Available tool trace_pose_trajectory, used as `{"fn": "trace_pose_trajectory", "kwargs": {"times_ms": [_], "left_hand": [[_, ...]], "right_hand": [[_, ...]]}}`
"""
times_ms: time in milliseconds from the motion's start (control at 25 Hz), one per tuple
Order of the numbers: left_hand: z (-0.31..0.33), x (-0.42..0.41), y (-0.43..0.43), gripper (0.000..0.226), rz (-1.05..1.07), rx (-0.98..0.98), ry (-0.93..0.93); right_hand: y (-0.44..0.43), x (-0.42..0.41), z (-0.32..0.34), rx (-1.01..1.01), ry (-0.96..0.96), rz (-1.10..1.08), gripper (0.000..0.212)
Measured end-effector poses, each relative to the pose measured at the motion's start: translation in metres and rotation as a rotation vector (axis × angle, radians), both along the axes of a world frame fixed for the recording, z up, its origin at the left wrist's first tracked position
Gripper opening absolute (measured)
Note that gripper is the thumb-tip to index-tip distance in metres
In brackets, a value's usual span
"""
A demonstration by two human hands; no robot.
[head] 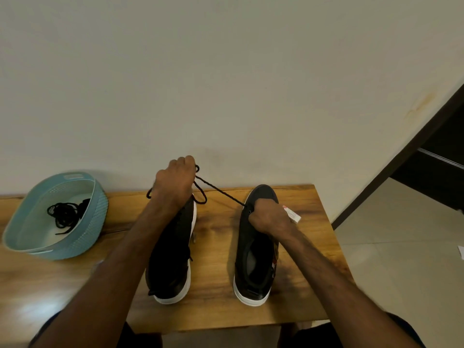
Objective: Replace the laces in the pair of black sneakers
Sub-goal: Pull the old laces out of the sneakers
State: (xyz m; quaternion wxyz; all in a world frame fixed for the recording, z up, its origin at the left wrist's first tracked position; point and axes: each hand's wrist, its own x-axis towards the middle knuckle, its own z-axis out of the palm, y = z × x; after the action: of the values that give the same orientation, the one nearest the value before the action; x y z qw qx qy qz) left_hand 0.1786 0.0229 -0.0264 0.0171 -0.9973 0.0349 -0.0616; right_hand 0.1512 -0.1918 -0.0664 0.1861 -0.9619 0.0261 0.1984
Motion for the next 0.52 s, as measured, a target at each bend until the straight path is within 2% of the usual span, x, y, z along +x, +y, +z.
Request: {"fn": "trace_pose_trajectory", "kwargs": {"times_ms": [80,160,280,360,440,520], "left_hand": [[0.004,-0.003,0.004,0.028,0.02,-0.113,-0.091],[0.012,-0.006,0.003,0.024,0.084,-0.267,-0.28],[0.032,-0.001,0.019,0.012,0.335,-0.663,-0.583],[0.031,-0.003,0.022,0.009,0.184,-0.838,-0.504],[0.025,-0.016,0.006,0.009,0.018,-0.974,-0.273],[0.024,-0.029,-0.013,0.009,-0.033,-1.196,-0.088]], "right_hand": [[-0.001,0.0,-0.003,0.016,0.004,0.001,0.023],[-0.002,0.002,-0.006,0.026,0.008,0.012,0.024],[-0.006,0.006,-0.008,0.051,0.017,0.048,0.025],[-0.009,0.006,-0.007,0.089,0.014,0.079,0.022],[-0.01,0.006,-0.005,0.134,0.003,0.116,0.022],[-0.009,0.005,0.001,0.216,-0.023,0.115,0.024]]}}
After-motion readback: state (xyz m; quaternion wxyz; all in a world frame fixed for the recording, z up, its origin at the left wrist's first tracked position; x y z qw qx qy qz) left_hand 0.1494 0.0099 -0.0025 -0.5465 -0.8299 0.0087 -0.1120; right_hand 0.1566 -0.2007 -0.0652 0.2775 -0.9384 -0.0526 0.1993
